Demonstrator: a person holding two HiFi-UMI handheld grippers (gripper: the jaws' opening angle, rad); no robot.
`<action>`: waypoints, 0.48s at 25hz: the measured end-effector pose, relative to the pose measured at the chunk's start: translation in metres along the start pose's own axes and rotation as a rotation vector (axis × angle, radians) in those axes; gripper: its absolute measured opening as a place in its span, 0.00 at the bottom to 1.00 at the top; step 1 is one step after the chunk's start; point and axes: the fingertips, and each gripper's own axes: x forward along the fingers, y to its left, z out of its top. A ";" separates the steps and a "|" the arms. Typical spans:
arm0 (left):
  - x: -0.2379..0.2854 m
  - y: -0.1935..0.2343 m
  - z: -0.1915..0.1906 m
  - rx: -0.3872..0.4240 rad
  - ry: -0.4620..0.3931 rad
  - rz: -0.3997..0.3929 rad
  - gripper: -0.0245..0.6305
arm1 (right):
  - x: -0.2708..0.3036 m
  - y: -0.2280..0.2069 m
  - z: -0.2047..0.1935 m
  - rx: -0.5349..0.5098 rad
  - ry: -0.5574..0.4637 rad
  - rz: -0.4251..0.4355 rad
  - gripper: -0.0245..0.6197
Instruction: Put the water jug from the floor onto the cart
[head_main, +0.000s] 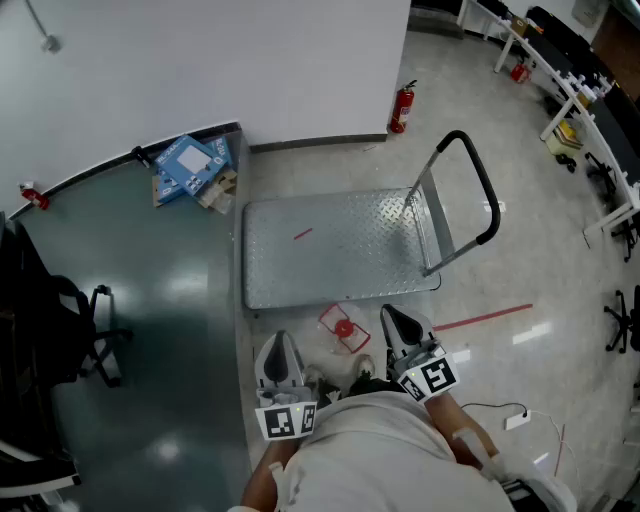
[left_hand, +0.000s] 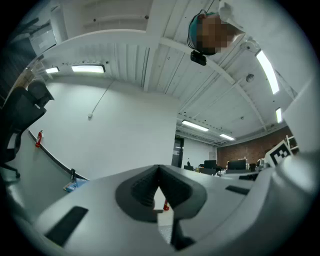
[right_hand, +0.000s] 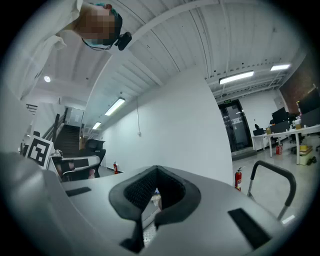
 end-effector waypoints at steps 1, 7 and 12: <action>0.000 0.001 0.000 0.000 0.001 0.000 0.04 | 0.001 0.001 0.000 0.000 0.000 0.001 0.06; -0.001 0.000 -0.001 -0.005 0.005 0.003 0.04 | 0.000 0.000 -0.001 0.002 0.002 0.001 0.06; -0.004 0.000 -0.001 -0.013 0.008 0.003 0.04 | 0.000 -0.001 -0.006 -0.018 0.025 -0.019 0.06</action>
